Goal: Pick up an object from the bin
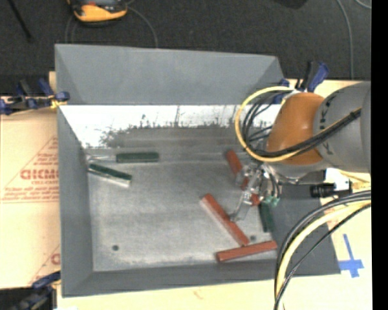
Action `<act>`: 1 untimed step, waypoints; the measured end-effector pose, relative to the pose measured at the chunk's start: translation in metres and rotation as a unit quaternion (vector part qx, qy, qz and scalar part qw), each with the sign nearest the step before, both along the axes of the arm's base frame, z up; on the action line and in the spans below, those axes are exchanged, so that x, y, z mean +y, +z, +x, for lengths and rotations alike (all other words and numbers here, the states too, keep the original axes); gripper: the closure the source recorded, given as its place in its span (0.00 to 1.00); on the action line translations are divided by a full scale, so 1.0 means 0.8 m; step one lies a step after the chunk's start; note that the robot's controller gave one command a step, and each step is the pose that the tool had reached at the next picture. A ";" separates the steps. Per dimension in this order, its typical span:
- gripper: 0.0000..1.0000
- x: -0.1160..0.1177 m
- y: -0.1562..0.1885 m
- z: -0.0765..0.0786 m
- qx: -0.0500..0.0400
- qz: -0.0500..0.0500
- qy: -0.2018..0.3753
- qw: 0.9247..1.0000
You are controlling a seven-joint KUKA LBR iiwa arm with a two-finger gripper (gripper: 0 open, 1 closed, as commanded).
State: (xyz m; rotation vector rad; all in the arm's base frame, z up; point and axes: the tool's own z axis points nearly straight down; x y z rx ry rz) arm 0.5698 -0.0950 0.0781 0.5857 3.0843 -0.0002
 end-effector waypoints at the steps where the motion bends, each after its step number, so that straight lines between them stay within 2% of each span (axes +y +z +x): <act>1: 0.00 -0.050 -0.006 0.035 -0.002 0.000 0.000 1.000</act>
Offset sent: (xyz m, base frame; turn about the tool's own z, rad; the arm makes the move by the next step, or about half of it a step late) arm 0.0239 -0.0596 -0.0081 0.1460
